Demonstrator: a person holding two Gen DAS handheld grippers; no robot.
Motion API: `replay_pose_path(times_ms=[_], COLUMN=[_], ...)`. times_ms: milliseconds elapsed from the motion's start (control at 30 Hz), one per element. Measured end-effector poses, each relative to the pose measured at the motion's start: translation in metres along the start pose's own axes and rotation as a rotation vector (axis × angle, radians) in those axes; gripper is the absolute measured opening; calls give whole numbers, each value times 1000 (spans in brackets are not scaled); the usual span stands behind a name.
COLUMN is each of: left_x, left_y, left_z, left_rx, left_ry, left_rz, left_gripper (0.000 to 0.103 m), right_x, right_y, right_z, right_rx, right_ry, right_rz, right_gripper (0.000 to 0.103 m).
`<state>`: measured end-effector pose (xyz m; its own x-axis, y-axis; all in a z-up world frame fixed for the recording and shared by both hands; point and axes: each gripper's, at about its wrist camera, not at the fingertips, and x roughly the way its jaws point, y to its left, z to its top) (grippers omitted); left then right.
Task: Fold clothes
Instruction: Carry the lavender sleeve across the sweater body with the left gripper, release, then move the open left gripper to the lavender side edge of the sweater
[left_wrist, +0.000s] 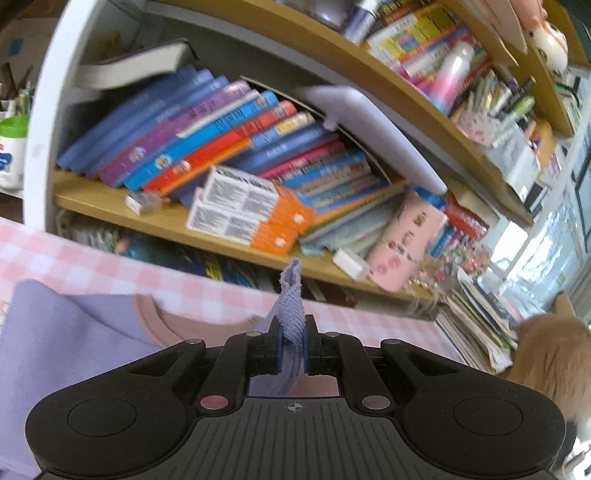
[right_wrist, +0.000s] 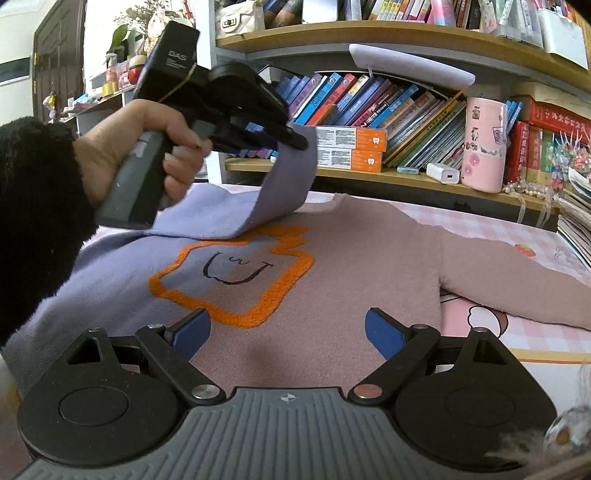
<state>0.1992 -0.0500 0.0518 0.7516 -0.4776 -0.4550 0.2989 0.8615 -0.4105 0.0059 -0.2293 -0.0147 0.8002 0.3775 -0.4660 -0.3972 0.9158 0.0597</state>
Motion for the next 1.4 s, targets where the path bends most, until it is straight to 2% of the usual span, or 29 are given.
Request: replay_pose_path(times_ms=[67, 133, 167, 267, 333, 367, 467, 633, 733, 767, 867, 1000, 1067, 1100, 1167, 1300, 1400], left_x=[5, 7, 4, -19, -41, -53, -86, -138, -168, -178, -200, -219, -224, -224, -224, -221, -223], left_y=[-8, -18, -23, -34, -37, -37, -28, 1, 14, 18, 32, 58, 70, 74, 81, 91, 99], left_z=[-2, -1, 0, -1, -6, -10, -33, -83, -107, -115, -129, -129, -128, -129, -130, -133, -133], left_rx=[16, 44, 65, 150, 207, 233, 299, 360, 455, 494, 543, 445, 398, 385, 363, 325, 273], left_ry=[24, 56, 56, 16, -16, -29, -43, -8, -20, -19, -11, -3, -2, 3, 15, 43, 48], left_rz=[2, -4, -8, -24, -18, -7, 71, 247, 366, 409, 472, 499, 511, 500, 474, 417, 379], left_gripper=[14, 27, 29, 39, 50, 52, 60, 79, 83, 83, 83, 83, 82, 82, 81, 52, 39], right_x=[0, 1, 1, 3, 4, 5, 8, 11, 12, 12, 11, 1, -8, -13, -28, -57, -63], right_y=[0, 0, 0, 0, 0, 0, -1, 0, -2, -4, -11, -25, -34, -37, -42, -47, -45], right_z=[0, 0, 0, 0, 1, 1, 1, 1, 1, 1, 1, -3, -10, -14, -21, -30, -36], right_rx=[2, 3, 2, -2, -4, -3, 0, 0, 8, 20, 63, 167, 244, 273, 293, 282, 254], right_ry=[2, 5, 7, 16, 23, 26, 40, 57, 64, 64, 60, 28, 32, 35, 42, 66, 117], right_rz=[-1, -2, -4, -9, -11, -12, -10, -11, -8, -4, 1, -6, -10, -21, -66, -142, -185], right_gripper=[91, 91, 91, 91, 91, 91, 91, 91, 91, 91, 90, 84, 66, 62, 46, 45, 38])
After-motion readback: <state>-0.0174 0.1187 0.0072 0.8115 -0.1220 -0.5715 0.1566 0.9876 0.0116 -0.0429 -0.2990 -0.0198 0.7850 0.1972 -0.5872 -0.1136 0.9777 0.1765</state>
